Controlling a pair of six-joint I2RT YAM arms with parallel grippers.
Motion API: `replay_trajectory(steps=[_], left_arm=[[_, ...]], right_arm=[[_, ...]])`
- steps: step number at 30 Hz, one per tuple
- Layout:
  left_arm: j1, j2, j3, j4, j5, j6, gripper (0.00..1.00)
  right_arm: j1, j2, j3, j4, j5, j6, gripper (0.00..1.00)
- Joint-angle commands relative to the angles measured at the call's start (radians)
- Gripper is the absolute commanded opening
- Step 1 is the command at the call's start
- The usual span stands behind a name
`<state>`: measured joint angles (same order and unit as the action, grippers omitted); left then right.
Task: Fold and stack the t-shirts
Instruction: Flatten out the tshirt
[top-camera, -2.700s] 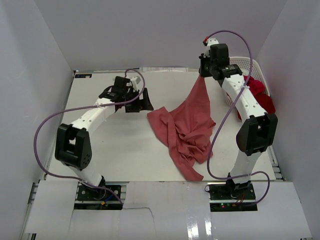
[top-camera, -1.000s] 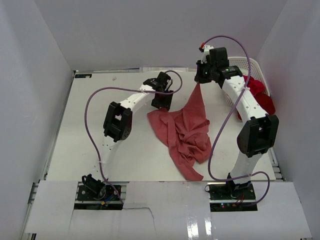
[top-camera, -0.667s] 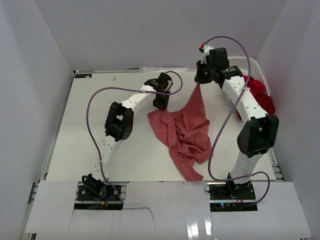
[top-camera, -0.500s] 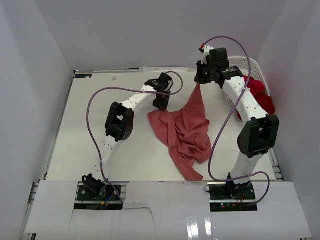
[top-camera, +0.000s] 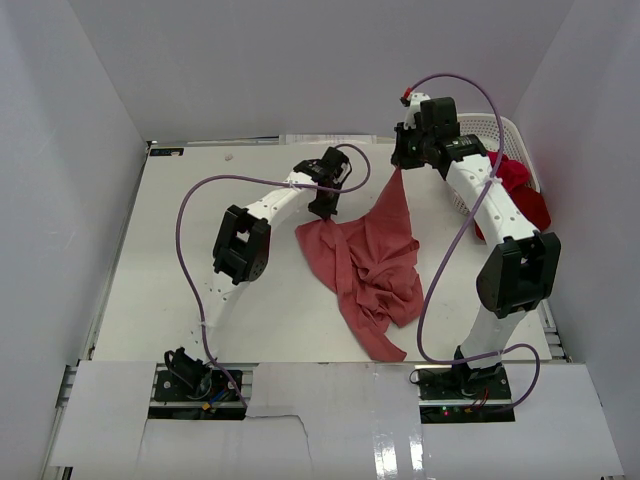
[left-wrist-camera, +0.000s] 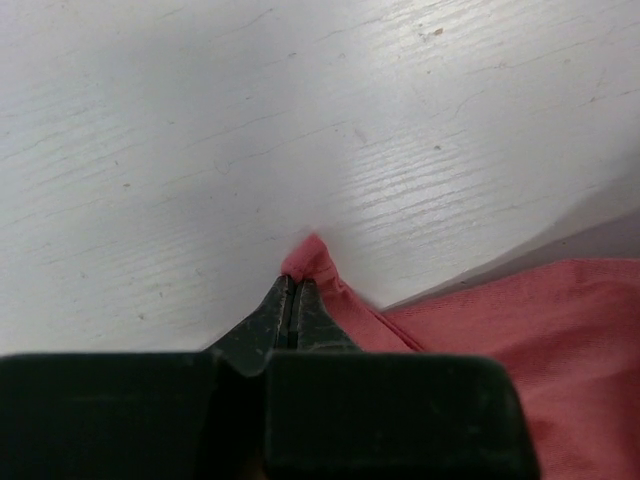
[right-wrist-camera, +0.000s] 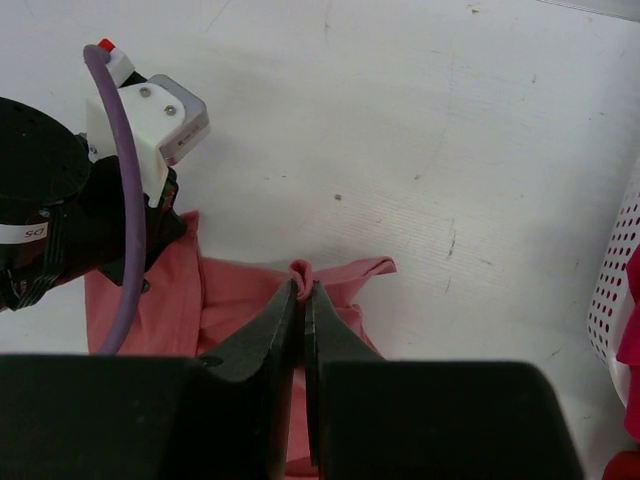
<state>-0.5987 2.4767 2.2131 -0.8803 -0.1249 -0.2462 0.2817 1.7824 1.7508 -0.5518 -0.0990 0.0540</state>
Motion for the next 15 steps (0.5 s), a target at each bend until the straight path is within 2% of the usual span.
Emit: replay_trajectory(steps=[1,4,6,10,15], left_arm=[[0.007,-0.11,-0.004,-0.031,-0.053,-0.036,0.0],[0.043,-0.255,-0.039,-0.034,-0.084,-0.07,0.0],[0.082,-0.378,-0.081,-0.029,-0.032,-0.123,0.0],[0.219,-0.583,-0.318,0.061,0.089,-0.191,0.0],[0.364,-0.842,-0.515,0.187,0.177,-0.215,0.0]], right_arm=[[-0.018,-0.055,-0.019,0.027,0.033,0.023,0.08],[-0.041,-0.061,-0.034,0.027,0.053,0.049,0.08],[-0.065,-0.066,-0.033,0.027,0.061,0.07,0.08],[-0.095,-0.08,-0.022,0.015,0.091,0.093,0.08],[-0.136,-0.08,-0.017,-0.019,0.139,0.119,0.08]])
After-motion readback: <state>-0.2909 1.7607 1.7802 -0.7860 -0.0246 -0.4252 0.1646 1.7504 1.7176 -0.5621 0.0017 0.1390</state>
